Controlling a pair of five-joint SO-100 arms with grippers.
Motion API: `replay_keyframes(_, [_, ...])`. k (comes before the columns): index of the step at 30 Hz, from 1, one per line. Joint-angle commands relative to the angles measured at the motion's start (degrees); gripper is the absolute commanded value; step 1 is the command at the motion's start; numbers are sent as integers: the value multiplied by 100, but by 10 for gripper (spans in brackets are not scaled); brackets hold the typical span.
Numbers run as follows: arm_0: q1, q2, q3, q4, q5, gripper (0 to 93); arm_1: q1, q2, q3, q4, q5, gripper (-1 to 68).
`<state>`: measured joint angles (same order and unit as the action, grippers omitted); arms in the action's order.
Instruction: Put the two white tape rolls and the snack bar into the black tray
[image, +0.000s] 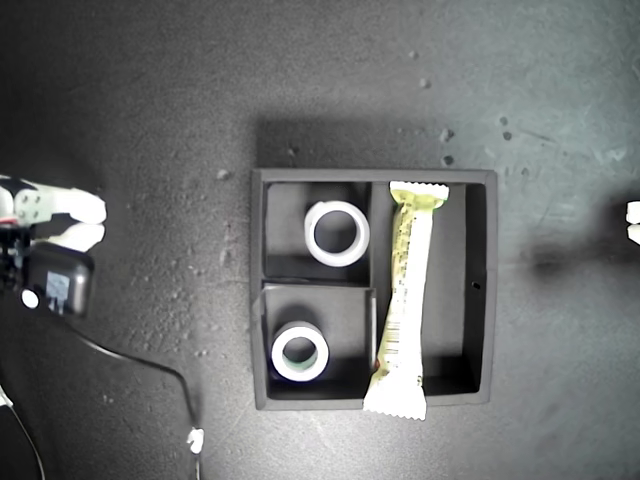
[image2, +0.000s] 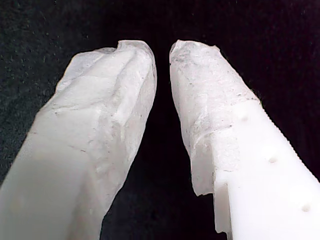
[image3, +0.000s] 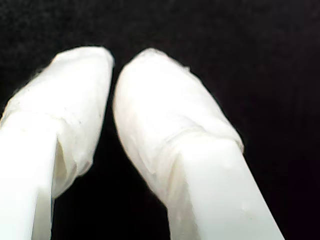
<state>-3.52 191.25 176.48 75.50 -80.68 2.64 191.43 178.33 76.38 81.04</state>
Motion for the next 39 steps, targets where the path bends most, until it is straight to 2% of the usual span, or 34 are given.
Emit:
replay_keyframes(1, [-70, 281, 334, 396, -642, 1, -53, 9, 62, 53, 26, 23])
replay_keyframes(2, [-70, 281, 334, 431, -721, 1, -62, 9, 62, 53, 18, 23])
replay_keyframes(4, [-176, 211, 334, 457, -422, 2, -62, 9, 62, 53, 0, 23])
replay_keyframes(6, [-62, 193, 334, 466, -545, 2, -70, 35, 62, 44, 26, 23])
replay_keyframes(10, [-44, 281, 334, 448, 431, 2, -88, 35, 62, 44, -18, 23])
replay_keyframes(39, [-35, 281, 334, 448, 360, 2, -88, 35, 62, 44, -18, 23])
